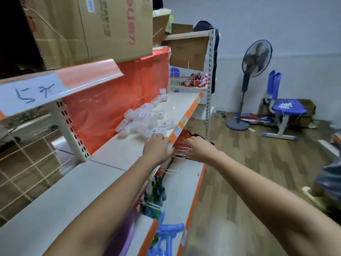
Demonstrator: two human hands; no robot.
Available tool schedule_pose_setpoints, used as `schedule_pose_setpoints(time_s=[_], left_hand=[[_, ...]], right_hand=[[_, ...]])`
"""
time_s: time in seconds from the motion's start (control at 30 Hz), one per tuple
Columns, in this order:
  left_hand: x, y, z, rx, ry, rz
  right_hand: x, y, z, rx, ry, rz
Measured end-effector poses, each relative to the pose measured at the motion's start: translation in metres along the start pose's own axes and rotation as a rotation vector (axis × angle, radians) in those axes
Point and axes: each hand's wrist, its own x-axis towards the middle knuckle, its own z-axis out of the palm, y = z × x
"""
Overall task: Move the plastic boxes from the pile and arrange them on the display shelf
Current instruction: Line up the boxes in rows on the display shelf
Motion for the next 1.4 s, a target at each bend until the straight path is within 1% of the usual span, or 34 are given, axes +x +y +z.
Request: schedule_pose_setpoints(time_s=[0.17, 0.33, 0.47, 0.67, 0.77, 1.03, 1.23, 1.4], left_hand=[[0.09, 0.006, 0.013, 0.012, 0.04, 0.003], [0.187, -0.002, 0.02, 0.015, 0.02, 0.0], [0.261, -0.023, 0.017, 0.019, 0.044, -0.051], [0.345, -0.039, 0.036, -0.021, 0.0, -0.132], [0.379, -0.048, 0.048, -0.048, 0.005, -0.199], [0.466, -0.078, 0.082, -0.125, 0.012, -0.451], [0.505, -0.098, 0.1, -0.183, 0.032, -0.611], [0.525, -0.108, 0.11, -0.226, 0.061, -0.733]], right_hand=[[0.068, 0.046, -0.009, -0.016, 0.012, -0.012], [0.158, 0.092, -0.027, -0.007, 0.009, -0.022], [0.225, 0.125, -0.043, 0.014, 0.032, -0.035], [0.3, 0.178, -0.044, 0.022, 0.016, -0.072], [0.346, 0.2, -0.036, 0.038, -0.002, -0.108], [0.487, 0.24, -0.016, 0.021, -0.086, -0.313], [0.57, 0.247, -0.005, 0.007, -0.142, -0.443], [0.615, 0.238, 0.01, 0.012, -0.18, -0.498]])
